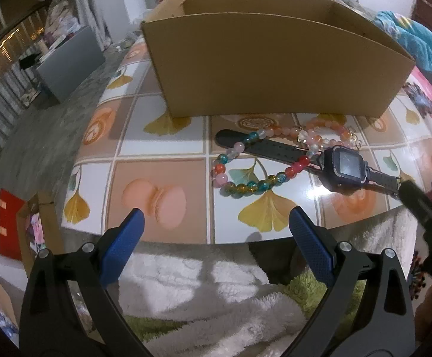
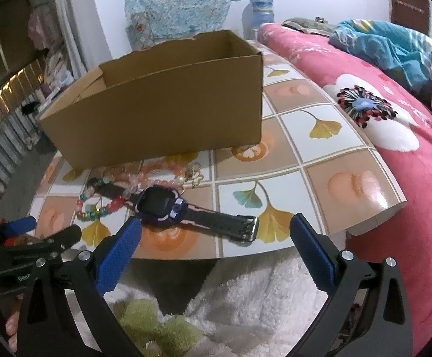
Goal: Organize jewelry
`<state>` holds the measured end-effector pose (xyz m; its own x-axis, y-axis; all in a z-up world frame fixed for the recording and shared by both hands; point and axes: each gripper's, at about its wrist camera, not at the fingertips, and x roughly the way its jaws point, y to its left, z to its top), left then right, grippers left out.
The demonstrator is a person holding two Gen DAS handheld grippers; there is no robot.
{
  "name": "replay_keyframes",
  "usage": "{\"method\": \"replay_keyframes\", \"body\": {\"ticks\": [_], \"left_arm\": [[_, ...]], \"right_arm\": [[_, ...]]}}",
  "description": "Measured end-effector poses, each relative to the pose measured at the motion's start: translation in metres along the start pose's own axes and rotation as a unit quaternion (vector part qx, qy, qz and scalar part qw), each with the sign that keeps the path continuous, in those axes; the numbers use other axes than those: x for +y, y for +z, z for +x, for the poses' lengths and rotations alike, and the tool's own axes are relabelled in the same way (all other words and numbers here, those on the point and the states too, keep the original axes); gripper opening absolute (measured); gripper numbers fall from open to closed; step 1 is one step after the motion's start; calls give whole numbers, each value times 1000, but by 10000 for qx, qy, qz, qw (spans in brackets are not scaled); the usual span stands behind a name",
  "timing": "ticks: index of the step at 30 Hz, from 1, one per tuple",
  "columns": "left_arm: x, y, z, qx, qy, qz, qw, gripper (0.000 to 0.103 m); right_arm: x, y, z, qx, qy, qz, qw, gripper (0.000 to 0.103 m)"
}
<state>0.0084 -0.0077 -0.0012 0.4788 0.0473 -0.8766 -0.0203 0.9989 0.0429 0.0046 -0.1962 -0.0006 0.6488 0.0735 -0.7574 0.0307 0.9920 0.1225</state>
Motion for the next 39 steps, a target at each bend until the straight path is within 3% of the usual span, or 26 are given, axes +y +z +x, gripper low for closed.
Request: {"method": "replay_keyframes", "body": {"ticks": [5, 9, 12, 19, 23, 24, 26, 29, 34, 39], "left_arm": [[6, 6, -5, -343, -575, 98, 9977, 94], [20, 11, -13, -774, -1380, -105, 9873, 94], [29, 16, -12, -835, -1652, -323, 9822, 94], [38, 18, -3, -924, -1600, -317, 9823, 94], [34, 17, 1, -1022, -1364, 37, 9854, 94], [33, 17, 1, -1052, -1339, 106, 9853, 92], [31, 17, 3, -1044, -1364, 223, 9849, 73], [29, 17, 11, -929, -1488, 283, 9841, 60], [28, 20, 25, -707, -1569, 333, 9845, 44], [34, 22, 34, -574, -1794, 216, 9819, 36]], "right_arm": [[-6, 6, -1, -154, 154, 82, 9997, 93], [1, 14, -1, -320, 450, -128, 9984, 84], [13, 24, 3, -339, 845, -373, 9951, 79], [41, 47, 28, 291, 1871, -587, 9802, 55], [55, 53, 44, 752, 2106, -714, 9721, 39], [58, 54, 49, 879, 2120, -743, 9705, 38], [63, 56, 58, 1136, 2107, -791, 9677, 33], [70, 57, 69, 1438, 1961, -920, 9656, 31], [80, 55, 88, 1876, 1764, -1091, 9601, 25], [88, 55, 104, 2193, 1514, -1197, 9564, 24]]}}
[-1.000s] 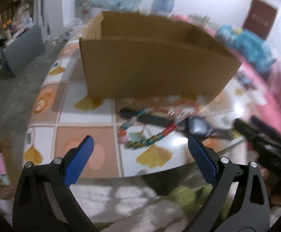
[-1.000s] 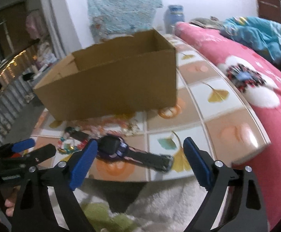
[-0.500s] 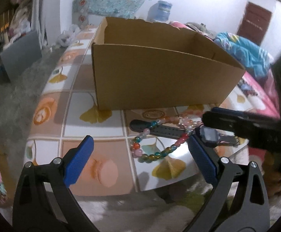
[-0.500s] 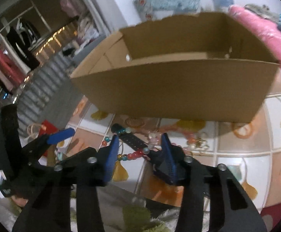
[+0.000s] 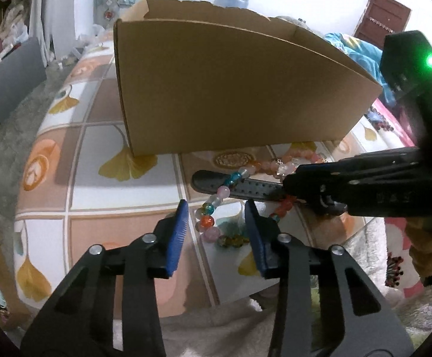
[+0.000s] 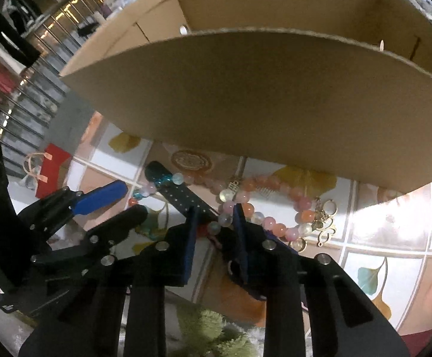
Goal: Organize jewelry
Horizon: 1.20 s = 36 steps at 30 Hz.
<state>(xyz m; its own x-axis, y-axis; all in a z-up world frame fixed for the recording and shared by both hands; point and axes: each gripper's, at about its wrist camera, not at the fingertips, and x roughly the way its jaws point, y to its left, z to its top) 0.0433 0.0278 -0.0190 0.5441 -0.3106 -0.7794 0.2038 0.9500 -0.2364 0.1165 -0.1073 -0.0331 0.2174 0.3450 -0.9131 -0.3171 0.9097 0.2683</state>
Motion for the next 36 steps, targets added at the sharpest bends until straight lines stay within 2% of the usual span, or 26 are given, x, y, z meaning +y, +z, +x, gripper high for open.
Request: {"method": "replay_keyframes", "body": {"ticks": [6, 12, 13, 14, 15, 19, 33, 36], "left_arm": [[3, -1, 5, -7, -22, 33, 10000, 34], [1, 2, 8, -66, 171, 143, 9997, 18], [1, 1, 8, -81, 182, 145, 9997, 16], [2, 1, 8, -94, 177, 143, 9997, 14], [2, 1, 9, -103, 168, 135, 9997, 13], [4, 1, 7, -146, 76, 61, 9998, 10], [-1, 9, -34, -624, -340, -26, 9975, 8], [-8, 14, -51, -800, -554, 0, 9953, 8]], "right_arm": [[-1, 8, 4, 122, -16, 111, 9999, 24], [0, 11, 4, 186, -29, 207, 9996, 24], [1, 11, 4, 191, -67, 172, 9996, 22], [2, 11, 2, 185, -161, 113, 9996, 10], [4, 11, 4, 193, -247, 68, 9995, 10], [4, 10, 5, 161, -155, 176, 9996, 10], [4, 0, -46, -572, 162, 89, 9982, 10], [13, -3, -59, -804, 208, -37, 9965, 10]]}}
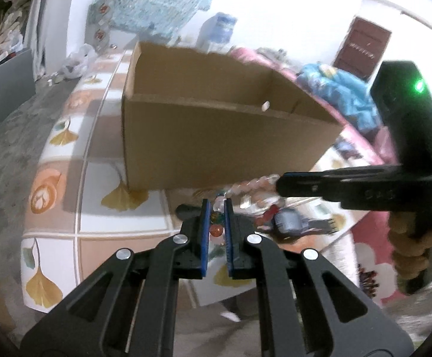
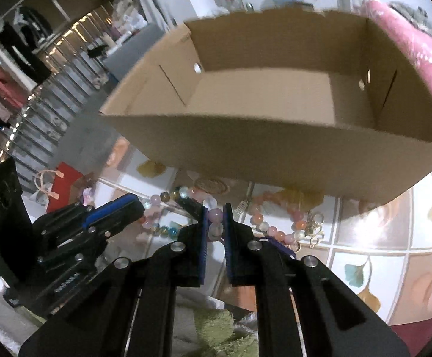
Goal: Organize jewelry
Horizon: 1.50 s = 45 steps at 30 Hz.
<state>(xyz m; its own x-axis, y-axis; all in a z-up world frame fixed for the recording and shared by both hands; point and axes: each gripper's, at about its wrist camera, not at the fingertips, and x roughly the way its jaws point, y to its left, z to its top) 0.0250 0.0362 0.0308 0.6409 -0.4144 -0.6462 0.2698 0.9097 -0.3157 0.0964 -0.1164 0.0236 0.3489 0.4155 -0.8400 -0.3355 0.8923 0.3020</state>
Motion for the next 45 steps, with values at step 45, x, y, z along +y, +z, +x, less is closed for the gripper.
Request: {"method": "replay_keyframes", "body": {"ticks": [45], "left_arm": [[27, 183, 48, 376, 1458, 933, 9842, 21]], "right_arm": [[-34, 236, 113, 776, 101, -232, 9967, 12]]}}
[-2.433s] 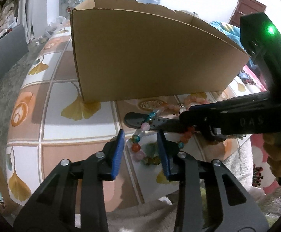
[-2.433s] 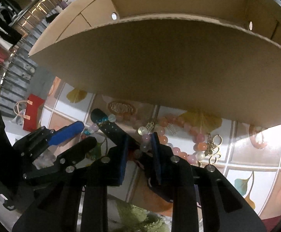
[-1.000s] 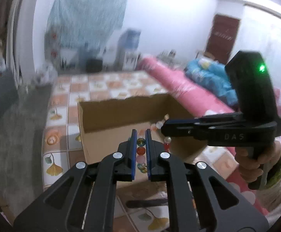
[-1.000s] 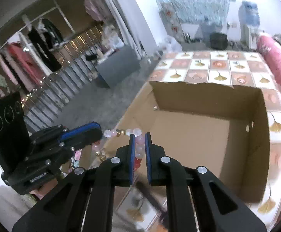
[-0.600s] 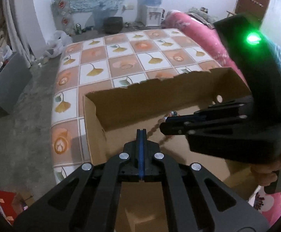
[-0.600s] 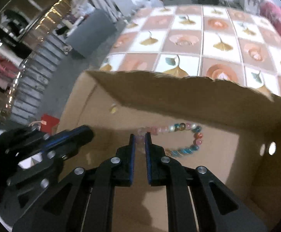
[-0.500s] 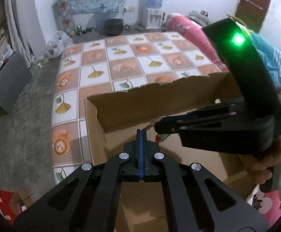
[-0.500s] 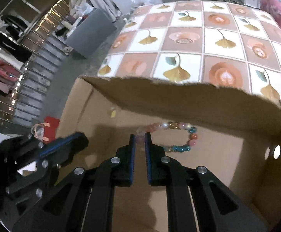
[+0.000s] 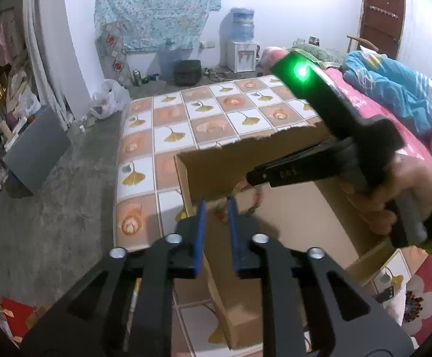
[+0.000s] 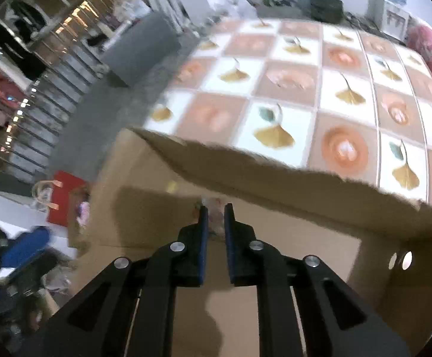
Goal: Organize jewelry
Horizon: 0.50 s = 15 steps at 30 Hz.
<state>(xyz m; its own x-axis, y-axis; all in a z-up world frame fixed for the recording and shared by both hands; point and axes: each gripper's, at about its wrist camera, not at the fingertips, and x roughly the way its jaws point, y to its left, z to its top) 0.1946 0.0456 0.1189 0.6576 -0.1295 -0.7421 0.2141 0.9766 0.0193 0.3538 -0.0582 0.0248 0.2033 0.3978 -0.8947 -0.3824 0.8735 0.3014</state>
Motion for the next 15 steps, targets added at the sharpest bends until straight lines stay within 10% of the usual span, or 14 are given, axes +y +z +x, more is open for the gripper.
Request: {"method": "replay_keyframes", "body": {"ticks": [9, 15], "left_arm": [[6, -28, -44, -482, 4, -178, 9987, 64], [4, -63, -81, -770, -432, -313, 9956, 84]], "right_arm": [[-14, -10, -46, -557, -112, 95, 9983, 14], [-9, -54, -112, -1290, 89, -11, 9916, 42]]}}
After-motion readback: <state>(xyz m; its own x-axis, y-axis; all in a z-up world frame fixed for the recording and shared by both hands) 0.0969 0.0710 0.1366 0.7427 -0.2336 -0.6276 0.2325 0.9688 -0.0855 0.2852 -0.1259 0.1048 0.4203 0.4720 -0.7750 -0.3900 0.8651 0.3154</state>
